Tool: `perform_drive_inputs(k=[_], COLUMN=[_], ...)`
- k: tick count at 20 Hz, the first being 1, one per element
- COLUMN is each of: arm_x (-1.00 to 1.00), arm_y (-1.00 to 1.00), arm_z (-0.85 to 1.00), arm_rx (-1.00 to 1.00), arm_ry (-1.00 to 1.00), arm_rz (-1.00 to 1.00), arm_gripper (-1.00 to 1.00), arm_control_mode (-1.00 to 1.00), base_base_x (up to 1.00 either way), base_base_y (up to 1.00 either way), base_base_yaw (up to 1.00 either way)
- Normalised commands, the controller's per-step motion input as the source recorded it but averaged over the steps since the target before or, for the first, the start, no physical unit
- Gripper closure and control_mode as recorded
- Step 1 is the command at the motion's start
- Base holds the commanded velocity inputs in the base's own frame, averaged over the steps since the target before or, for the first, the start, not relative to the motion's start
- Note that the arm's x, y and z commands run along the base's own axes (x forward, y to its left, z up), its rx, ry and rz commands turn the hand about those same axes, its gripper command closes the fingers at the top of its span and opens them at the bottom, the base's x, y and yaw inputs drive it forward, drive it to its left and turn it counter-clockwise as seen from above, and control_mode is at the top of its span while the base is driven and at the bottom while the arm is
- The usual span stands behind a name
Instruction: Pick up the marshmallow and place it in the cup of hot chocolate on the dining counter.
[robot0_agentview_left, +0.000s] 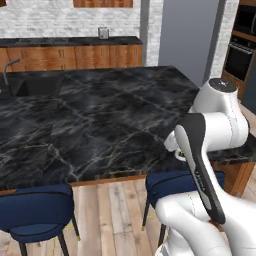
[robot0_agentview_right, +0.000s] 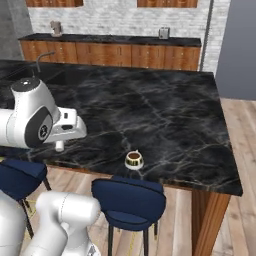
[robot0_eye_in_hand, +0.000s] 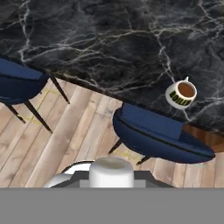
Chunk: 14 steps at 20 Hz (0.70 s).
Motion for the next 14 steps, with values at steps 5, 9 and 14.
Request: perform_drive_inputs(k=[5, 9, 14], arm_x=[0.0, 0.26, 0.23], arm_y=[0.0, -0.04, -0.23], arm_z=[0.0, -0.21, -0.21], arm_rx=[0.0, 0.0, 0.0], arm_ry=[0.0, 0.06, 0.24], arm_rz=[0.0, -0.08, -0.01], arm_gripper=[1.0, 1.0, 1.0], arm_control_mode=[1.0, -1.0, -1.0], base_base_x=[0.62, 0.0, 0.0], base_base_y=[0.12, 0.0, 0.0], base_base_yaw=[-0.16, 0.0, 0.0])
